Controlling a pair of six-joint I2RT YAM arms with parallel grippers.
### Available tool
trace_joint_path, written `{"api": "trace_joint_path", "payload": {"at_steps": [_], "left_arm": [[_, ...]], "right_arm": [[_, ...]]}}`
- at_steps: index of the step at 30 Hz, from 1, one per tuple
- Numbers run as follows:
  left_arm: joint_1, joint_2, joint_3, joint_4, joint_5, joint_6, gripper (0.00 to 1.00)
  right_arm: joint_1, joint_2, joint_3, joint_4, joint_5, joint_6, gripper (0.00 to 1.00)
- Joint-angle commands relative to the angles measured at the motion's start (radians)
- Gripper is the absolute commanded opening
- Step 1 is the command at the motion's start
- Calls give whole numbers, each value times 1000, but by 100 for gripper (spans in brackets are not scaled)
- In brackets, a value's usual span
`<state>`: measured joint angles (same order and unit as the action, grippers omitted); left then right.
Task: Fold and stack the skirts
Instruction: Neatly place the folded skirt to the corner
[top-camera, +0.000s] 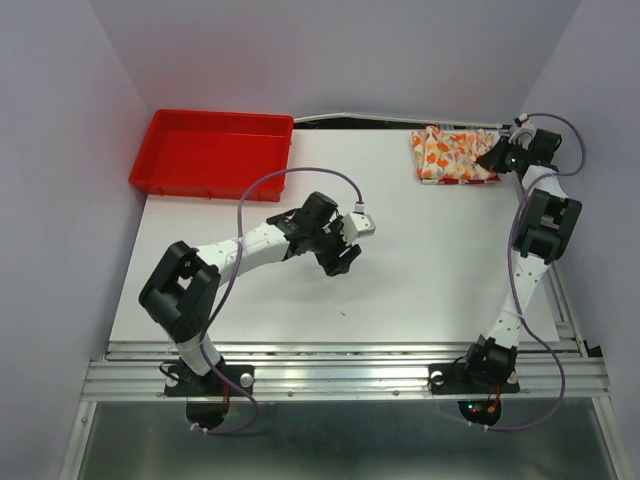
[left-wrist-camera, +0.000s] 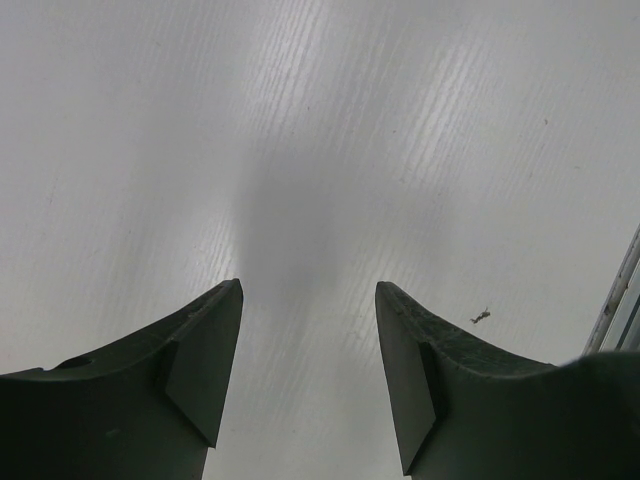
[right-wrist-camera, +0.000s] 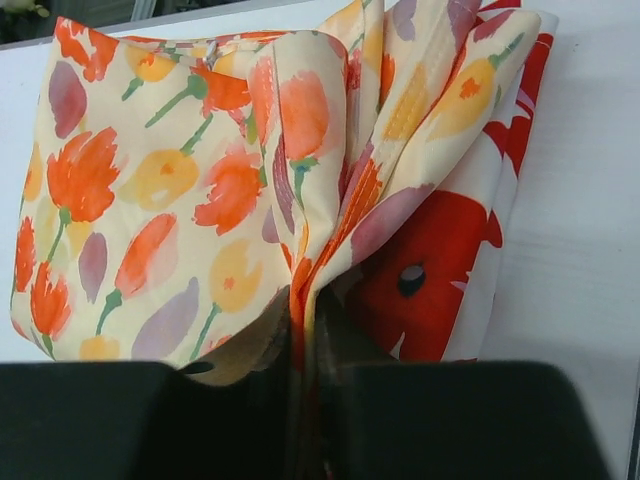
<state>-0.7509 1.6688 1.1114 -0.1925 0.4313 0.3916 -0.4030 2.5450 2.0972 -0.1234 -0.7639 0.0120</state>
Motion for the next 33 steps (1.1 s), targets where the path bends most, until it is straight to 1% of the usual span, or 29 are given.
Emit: {"api": "trace_joint_path", "payload": {"at_steps": [1,3,4,6,7,11,12,14,15,16,18,20,23,26,27,30,31,33], "left_arm": [[-1,-6,41,-2,17,1,67],[-1,-7,42,-2,17,1,68],[-1,-9,44,-4,17,3,68],[-1,-12,44,-2,15,1,68],[-1,-17,44,-4,17,1,68],[1,-32,31,5,14,-3,68],[8,-35,27,13,14,-19,68],[24,-41,24,18,33,-48,70],[33,-44,21,27,37,-60,72],[54,-55,13,34,41,-71,77],[76,-70,8,54,49,-95,99],[106,-93,5,67,47,-108,99],[139,-125,13,87,49,-140,99],[186,-153,36,102,46,-178,99],[199,-159,44,108,40,-189,99],[252,-178,88,114,11,-217,99],[284,-181,120,102,14,-218,99],[318,-182,152,81,17,-223,99]], "right_arm": [[-33,-48,24,39,41,0,25],[-33,-46,41,38,64,5,41],[-33,-48,44,39,72,6,55],[-33,-52,52,39,86,6,61],[-33,-60,55,39,92,8,67],[-33,-91,49,56,129,19,73],[-33,-98,44,73,155,23,78],[-33,-120,40,82,179,25,83],[-33,-127,35,97,220,31,87],[-33,-137,31,105,241,29,100],[-33,-161,18,111,300,26,100],[-33,-176,6,113,316,20,100],[-33,-216,-9,97,296,9,100],[-24,-278,-38,45,281,0,100],[-23,-298,-49,28,272,-33,100],[-13,-386,-74,-76,242,-79,100],[-2,-440,-84,-147,227,-102,100],[10,-501,-111,-214,216,-122,100]]}}
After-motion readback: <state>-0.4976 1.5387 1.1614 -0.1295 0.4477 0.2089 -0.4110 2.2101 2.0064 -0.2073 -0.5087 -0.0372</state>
